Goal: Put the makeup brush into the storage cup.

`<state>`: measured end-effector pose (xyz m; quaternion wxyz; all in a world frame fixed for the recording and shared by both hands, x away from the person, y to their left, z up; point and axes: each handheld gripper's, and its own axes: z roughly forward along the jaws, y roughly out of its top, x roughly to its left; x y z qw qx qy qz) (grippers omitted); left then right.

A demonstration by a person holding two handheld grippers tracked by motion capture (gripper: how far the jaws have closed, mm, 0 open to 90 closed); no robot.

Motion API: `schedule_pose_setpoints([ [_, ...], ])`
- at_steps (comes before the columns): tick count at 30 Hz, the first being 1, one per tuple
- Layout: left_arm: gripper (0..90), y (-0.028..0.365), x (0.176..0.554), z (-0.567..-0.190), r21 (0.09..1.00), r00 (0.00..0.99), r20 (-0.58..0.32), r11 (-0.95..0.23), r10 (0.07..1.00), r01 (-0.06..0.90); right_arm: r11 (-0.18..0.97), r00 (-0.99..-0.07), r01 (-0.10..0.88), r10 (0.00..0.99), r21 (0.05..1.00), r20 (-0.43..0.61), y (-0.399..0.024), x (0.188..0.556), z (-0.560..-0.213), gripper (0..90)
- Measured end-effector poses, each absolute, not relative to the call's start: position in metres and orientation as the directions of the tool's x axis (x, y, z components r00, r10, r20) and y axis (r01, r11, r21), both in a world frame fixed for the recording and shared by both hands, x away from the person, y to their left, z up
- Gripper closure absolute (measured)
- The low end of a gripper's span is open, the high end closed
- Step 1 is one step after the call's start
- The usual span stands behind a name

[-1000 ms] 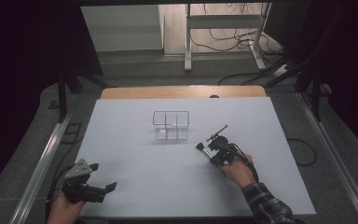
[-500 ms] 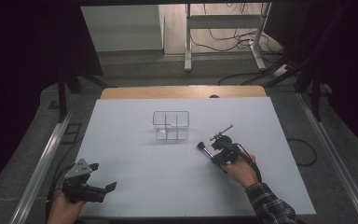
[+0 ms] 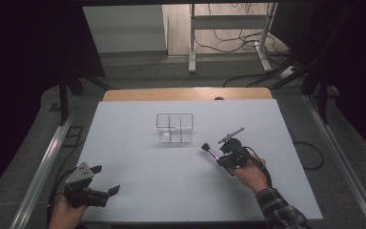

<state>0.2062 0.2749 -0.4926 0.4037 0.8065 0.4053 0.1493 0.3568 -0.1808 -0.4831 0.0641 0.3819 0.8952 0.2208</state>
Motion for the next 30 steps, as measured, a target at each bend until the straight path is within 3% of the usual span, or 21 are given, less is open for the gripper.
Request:
schedule_pose_setpoints([
  [30,0.6,0.264,0.218,-0.483,0.787,0.615,-0.199,-0.25,0.763,0.564,0.554,-0.743,0.552,0.666,0.622,0.066,-0.193,0.335,-0.457,78.9],
])
